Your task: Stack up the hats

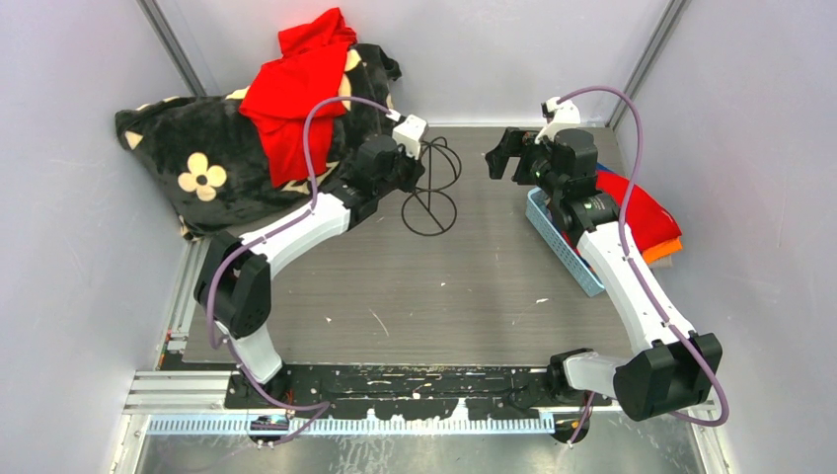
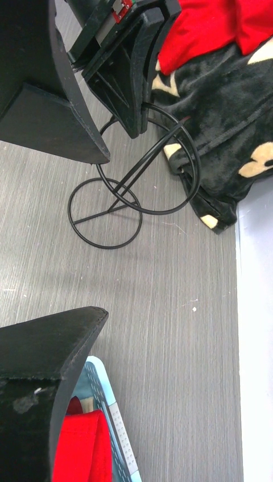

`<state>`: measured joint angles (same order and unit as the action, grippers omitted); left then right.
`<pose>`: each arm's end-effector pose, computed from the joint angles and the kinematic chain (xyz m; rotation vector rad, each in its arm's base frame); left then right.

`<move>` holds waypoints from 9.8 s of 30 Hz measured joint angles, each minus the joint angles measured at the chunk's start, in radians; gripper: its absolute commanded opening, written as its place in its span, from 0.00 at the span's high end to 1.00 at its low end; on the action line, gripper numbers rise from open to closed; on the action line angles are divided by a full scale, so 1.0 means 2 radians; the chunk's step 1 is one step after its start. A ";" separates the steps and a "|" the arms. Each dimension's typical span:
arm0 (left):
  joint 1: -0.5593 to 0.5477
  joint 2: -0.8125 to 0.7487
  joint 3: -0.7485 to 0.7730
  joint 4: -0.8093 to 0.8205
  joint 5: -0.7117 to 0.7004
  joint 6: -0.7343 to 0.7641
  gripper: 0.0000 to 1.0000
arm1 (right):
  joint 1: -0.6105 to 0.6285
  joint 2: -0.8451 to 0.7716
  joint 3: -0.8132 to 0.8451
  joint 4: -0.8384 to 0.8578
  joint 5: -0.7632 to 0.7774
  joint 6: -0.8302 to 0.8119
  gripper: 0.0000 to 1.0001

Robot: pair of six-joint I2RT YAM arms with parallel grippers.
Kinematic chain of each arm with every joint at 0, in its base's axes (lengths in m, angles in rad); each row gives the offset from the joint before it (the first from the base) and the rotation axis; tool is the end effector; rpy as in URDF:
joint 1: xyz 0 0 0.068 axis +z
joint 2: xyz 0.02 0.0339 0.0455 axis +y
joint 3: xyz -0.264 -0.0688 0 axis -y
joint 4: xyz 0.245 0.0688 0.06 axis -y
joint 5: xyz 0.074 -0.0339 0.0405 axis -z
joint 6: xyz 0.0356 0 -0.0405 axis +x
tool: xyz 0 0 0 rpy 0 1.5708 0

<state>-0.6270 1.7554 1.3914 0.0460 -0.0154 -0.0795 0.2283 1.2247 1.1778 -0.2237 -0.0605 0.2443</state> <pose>0.3428 -0.2477 0.3076 0.5077 1.8474 -0.4658 0.2757 0.0663 0.3810 -0.0279 1.8582 0.3854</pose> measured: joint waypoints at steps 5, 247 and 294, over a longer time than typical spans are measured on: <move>0.001 -0.014 -0.015 -0.003 -0.008 0.001 1.00 | 0.000 0.000 0.000 0.000 0.000 0.000 0.00; 0.190 0.019 0.011 0.064 0.289 -0.272 1.00 | -0.076 0.175 0.131 0.085 -0.316 0.219 0.17; 0.209 0.090 -0.090 0.175 0.228 -0.371 0.69 | -0.077 0.168 0.100 0.030 -0.259 0.171 0.17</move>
<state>-0.2092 1.9362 1.2121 0.3954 0.4408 -0.8211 0.0742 1.5616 1.3777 -0.1638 -0.5785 0.5869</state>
